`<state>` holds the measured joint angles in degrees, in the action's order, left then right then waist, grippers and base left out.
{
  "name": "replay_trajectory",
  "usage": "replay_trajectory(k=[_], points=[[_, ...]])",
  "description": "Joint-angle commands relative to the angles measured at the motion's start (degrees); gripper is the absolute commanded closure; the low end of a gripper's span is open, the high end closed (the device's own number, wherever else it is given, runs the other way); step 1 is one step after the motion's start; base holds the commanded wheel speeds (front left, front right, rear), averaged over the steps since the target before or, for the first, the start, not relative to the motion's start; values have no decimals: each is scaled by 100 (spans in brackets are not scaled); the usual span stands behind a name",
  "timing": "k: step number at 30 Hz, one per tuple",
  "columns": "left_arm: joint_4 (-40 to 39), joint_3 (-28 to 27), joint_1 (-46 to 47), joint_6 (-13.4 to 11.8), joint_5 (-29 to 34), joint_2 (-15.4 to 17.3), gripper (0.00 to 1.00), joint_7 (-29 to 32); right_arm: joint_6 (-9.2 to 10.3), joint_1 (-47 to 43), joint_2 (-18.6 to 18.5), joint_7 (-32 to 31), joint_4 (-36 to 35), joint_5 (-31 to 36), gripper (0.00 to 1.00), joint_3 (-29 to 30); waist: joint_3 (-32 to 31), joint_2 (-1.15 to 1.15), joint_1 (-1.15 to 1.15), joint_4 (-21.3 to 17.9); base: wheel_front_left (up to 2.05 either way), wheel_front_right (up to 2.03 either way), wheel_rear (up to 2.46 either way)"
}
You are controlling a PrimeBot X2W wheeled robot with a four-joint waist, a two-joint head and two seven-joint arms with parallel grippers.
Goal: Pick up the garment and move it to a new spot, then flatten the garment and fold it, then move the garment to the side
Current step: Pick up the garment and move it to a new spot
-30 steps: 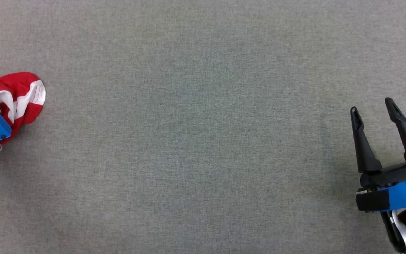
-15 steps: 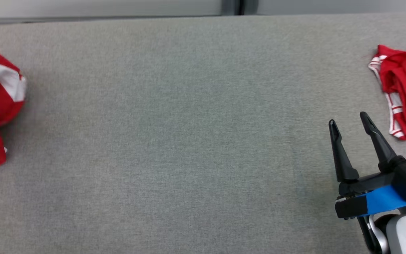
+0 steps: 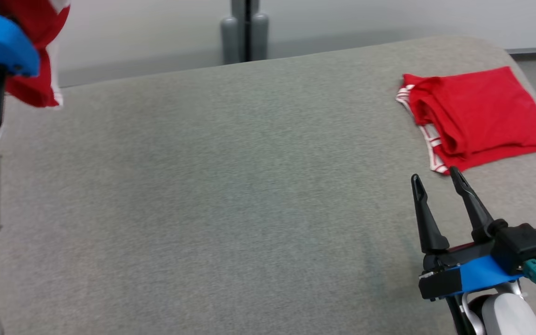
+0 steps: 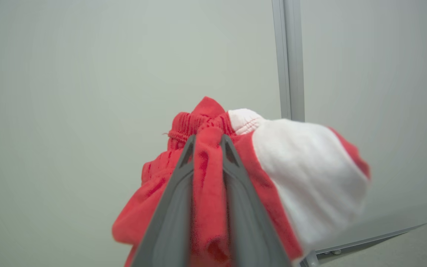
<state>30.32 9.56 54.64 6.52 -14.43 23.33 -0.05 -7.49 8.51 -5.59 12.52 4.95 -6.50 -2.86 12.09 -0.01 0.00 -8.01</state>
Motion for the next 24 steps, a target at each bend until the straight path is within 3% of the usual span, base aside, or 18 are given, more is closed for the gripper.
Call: replay_trajectory(k=[1,7,11,18,24], points=[[-244,75,66,-32,52,-90,100,38,-1,-22,51,49,47,-40,0,-13,-125,1,0,-221,0,0,0],[-1230,511,28,-40,116,-477,100,261,-1,67,161,166,255,-120,0,-114,-72,1,0,-663,0,0,0],[-1450,812,-142,-36,107,-763,100,306,-1,127,216,230,378,-157,0,-169,-33,1,0,-882,0,0,0],[-1068,1334,-779,20,15,-1095,100,131,-1,214,252,267,536,-195,0,-229,-3,1,0,-1040,0,0,0],[-525,1486,-1717,-78,-127,-1243,100,-225,-1,209,265,270,603,-222,0,-281,-31,1,0,-1057,0,0,0]])
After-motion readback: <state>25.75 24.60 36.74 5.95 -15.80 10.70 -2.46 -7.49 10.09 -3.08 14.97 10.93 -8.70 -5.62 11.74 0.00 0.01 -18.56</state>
